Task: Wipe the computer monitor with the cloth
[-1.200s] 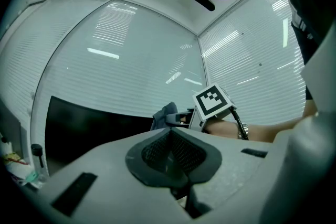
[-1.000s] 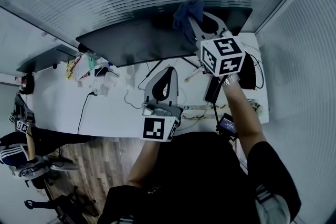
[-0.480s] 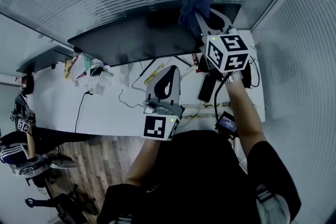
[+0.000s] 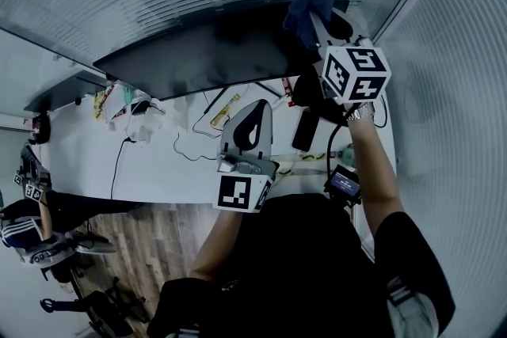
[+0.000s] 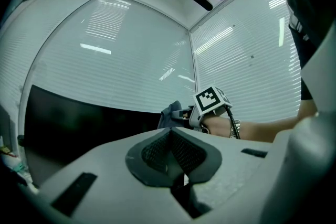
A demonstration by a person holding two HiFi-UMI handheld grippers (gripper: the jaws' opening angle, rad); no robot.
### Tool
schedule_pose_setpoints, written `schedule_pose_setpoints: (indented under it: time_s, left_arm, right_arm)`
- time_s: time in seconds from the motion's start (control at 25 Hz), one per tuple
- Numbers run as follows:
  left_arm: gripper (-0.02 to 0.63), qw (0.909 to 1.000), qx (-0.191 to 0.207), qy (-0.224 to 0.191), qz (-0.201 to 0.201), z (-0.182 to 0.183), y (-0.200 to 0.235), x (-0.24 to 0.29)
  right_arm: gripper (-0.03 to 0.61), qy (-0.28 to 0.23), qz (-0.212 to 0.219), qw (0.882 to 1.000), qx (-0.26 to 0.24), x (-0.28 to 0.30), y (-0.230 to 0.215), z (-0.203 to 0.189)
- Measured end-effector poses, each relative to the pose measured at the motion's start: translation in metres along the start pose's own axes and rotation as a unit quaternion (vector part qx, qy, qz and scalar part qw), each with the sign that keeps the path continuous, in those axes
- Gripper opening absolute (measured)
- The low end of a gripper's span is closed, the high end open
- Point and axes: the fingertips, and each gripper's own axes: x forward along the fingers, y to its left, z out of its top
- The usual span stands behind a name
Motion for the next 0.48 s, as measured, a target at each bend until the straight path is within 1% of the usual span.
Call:
schedule_pose_setpoints:
  time_s: [0.48]
  left_arm:
    - [0.006, 1.0000, -0.003, -0.002, -0.005, -0.001, -0.021, 0.005]
  right_arm:
    - [0.066, -0.001, -0.039, 0.999, -0.002, -0.021, -0.043, 0.003]
